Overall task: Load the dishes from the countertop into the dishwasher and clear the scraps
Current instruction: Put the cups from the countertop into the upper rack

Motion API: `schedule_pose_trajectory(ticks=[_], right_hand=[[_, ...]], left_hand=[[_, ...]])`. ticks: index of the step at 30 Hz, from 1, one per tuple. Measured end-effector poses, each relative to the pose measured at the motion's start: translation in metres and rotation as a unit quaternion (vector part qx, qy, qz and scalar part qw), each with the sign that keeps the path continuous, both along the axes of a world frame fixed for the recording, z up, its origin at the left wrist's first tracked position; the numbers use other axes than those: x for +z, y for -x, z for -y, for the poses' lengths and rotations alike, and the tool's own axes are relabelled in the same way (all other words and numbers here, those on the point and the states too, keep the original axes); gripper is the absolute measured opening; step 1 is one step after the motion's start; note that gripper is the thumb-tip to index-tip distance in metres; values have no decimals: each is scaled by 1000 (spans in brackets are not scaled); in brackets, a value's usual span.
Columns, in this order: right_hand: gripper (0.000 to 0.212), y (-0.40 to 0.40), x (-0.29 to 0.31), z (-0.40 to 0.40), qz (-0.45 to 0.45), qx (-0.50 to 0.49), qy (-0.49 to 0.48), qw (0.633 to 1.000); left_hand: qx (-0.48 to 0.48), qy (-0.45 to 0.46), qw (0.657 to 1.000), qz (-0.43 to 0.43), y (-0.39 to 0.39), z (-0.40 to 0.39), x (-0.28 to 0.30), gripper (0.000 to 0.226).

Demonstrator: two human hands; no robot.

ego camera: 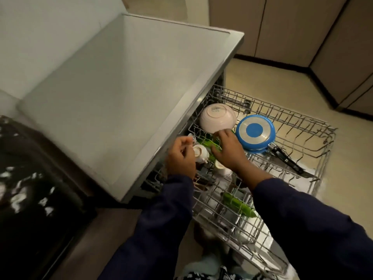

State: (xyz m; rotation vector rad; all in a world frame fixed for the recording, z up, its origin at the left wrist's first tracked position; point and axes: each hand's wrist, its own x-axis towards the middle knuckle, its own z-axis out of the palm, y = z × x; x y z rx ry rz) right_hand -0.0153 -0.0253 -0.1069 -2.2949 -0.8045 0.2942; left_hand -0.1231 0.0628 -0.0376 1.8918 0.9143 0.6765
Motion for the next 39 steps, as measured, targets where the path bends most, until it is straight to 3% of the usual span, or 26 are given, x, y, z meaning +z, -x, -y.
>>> schedule_pose_trajectory(ticks=[9,16,21,26,31,39], right_hand=[[19,62,131,-81,59,54,-195,977],[20,179,189,-187,64,136,-244,958],[33,283,202,-259,37,214,-205,954],[69,347,195,-312,17,279,-85,956],[90,360,191,-354,4,309,14,951],[93,359,175,-394,16,331,96,939]], left_hand=[[59,-46,994,82,76,-49,114,20],[170,-90,976,101,210,-143,164,22],[262,-106,956,83,330,-202,181,22],[308,-79,945,77,403,-239,174,22],[324,-46,942,70,426,-258,163,24],[365,-51,927,64,435,-289,159,24]])
